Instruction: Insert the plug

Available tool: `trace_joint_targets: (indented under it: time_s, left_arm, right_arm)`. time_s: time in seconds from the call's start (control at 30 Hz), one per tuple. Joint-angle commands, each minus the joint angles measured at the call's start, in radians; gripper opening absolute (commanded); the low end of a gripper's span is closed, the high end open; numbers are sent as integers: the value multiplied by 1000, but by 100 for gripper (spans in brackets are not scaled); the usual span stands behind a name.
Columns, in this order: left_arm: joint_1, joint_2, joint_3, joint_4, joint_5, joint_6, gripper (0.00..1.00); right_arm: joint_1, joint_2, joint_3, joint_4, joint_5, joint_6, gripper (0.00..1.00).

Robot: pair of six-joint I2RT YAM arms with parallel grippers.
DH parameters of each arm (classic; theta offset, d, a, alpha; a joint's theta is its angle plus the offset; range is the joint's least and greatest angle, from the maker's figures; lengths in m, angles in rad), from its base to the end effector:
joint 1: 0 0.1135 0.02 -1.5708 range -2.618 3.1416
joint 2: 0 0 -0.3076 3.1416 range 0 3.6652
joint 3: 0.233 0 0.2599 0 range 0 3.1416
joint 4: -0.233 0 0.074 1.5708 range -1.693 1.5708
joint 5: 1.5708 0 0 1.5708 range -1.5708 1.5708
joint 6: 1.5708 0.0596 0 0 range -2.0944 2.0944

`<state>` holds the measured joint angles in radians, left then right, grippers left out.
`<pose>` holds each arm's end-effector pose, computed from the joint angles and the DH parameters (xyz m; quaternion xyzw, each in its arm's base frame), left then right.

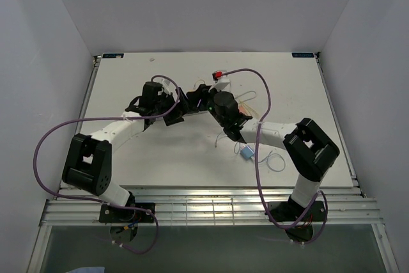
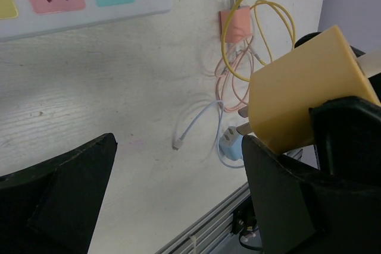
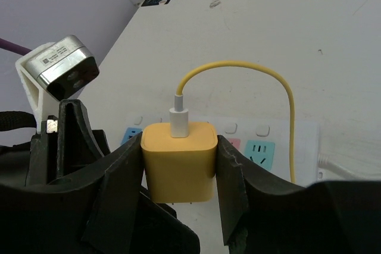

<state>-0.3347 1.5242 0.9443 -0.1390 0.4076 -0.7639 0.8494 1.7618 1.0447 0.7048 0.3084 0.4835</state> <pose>0.3199 -0.1363 0.2476 -0.1082 0.8892 -0.3685 0.2489 0.3037 0.3178 0.2929 -0.0218 0.7109 0.3434 0.6134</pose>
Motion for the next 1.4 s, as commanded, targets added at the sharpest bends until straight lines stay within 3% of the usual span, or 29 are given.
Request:
trace_joint_targets:
  time_s: [0.0, 0.33, 0.47, 0.63, 0.87, 1.0, 1.17, 1.37]
  left_arm:
    - [-10, -7, 21, 64, 14, -41, 98]
    - [-15, -25, 40, -40, -205, -107, 98]
    - [-15, -48, 44, -43, -204, -107, 98]
    - [-15, -87, 40, -68, -193, -77, 98]
    - [-15, -130, 79, -257, -371, -11, 98]
    - [8, -102, 90, -370, -484, -20, 98]
    - [162, -22, 120, -421, -435, 9, 98]
    - [256, -9, 116, -396, -447, -3, 98]
  right_arm:
    - [11, -70, -20, 55, -43, 84, 12]
    - [19, -170, -100, 49, -88, 125, 15]
    - [19, -193, -123, 45, -115, 136, 8]
    - [19, -162, -72, 13, -45, 46, 8]
    - [17, -35, 44, -64, 173, -135, 8]
    - [17, 60, 95, 22, 227, -241, 8]
    - [19, 212, 188, 90, 282, -345, 8]
    - [19, 320, 296, 87, 310, -418, 8]
